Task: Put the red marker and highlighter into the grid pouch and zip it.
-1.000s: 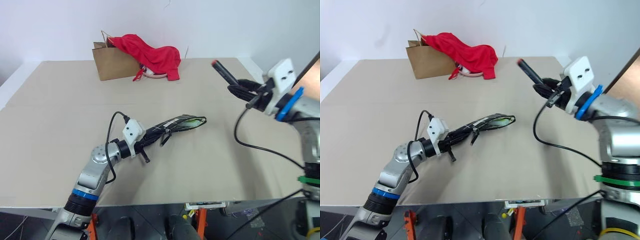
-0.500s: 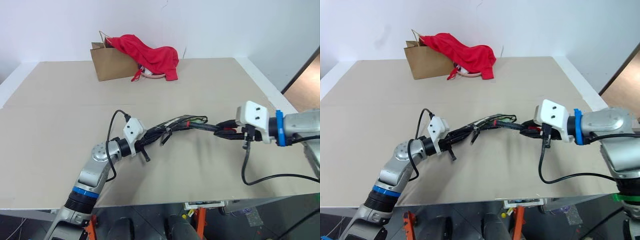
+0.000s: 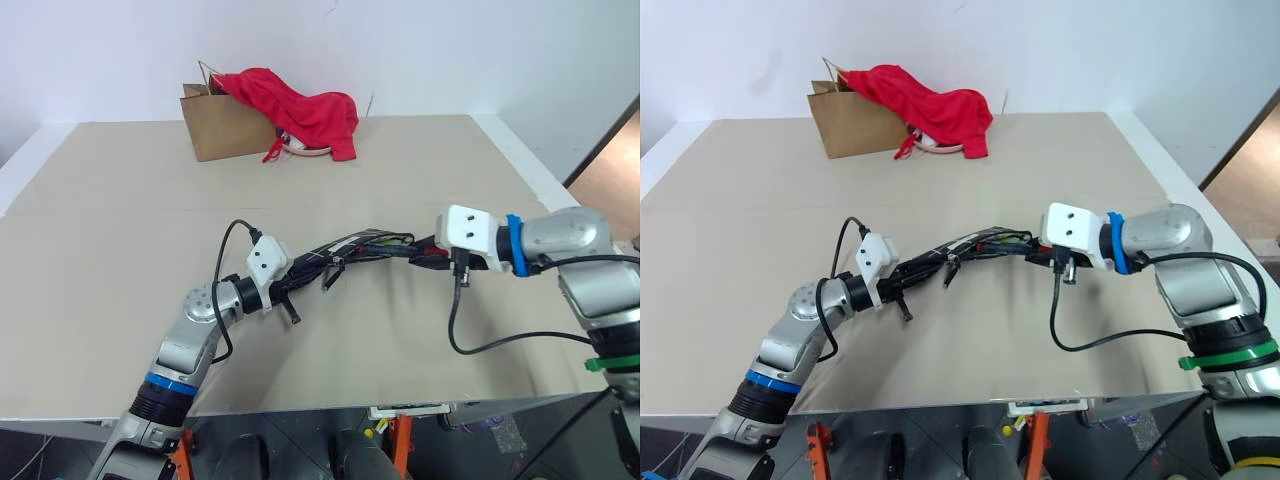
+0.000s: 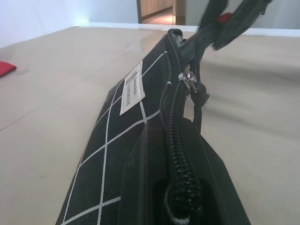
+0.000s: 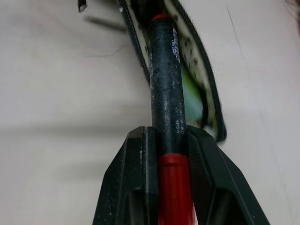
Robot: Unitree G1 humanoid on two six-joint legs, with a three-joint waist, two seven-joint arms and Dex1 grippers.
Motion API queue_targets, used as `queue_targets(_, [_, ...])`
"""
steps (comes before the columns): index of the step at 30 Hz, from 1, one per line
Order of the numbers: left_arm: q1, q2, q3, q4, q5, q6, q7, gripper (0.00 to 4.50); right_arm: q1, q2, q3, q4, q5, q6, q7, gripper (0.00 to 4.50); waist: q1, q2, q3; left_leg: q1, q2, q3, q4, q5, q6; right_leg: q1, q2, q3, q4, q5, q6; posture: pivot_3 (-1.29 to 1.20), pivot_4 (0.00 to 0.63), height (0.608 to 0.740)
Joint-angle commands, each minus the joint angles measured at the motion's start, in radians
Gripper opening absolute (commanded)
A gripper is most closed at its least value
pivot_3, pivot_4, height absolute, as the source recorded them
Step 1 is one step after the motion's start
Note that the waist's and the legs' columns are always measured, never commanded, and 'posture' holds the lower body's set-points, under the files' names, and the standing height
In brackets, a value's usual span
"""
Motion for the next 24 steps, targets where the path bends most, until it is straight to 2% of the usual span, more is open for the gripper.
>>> queue_targets(1, [-0.016, 0.000, 0.005, -0.016, -0.002, -0.023, -0.008, 0.00, -0.062, 0.039, 0.042, 0.024, -0.054, -0.063, 0.021, 0.56, 0.000, 0.000, 0.000, 0.000, 0.000, 0.000, 0.000, 0.000, 0.000, 0.000, 0.000, 0.000, 0.000, 0.000, 0.000, 0.00, 0.150, 0.740])
queue_targets(10, [-0.021, -0.005, 0.003, -0.010, 0.010, -0.031, -0.013, 0.00, -0.125, 0.203, 0.150, 0.080, -0.136, -0.174, 0.040, 0.56, 0.001, 0.000, 0.000, -0.001, 0.000, -0.001, 0.000, 0.000, 0.000, 0.000, 0.000, -0.002, 0.000, 0.003, -0.006, 0.00, 0.150, 0.740])
queue_targets(18, [-0.002, -0.001, 0.007, -0.029, 0.009, -0.028, -0.011, 0.00, -0.121, 0.208, 0.112, 0.152, -0.160, -0.245, 0.028, 0.56, 0.001, 0.000, 0.000, -0.001, 0.000, -0.001, 0.000, 0.000, 0.000, 0.000, 0.000, -0.002, 0.000, 0.003, -0.007, 0.00, 0.150, 0.740])
queue_targets(24, [-0.004, -0.007, 0.005, -0.023, 0.009, -0.030, -0.013, 0.00, -0.096, 0.217, 0.082, 0.093, -0.103, -0.208, 0.053, 0.56, 0.001, 0.000, 0.000, -0.001, 0.000, -0.002, 0.000, 0.000, 0.000, 0.000, 0.000, -0.002, 0.000, 0.003, -0.007, 0.00, 0.150, 0.740])
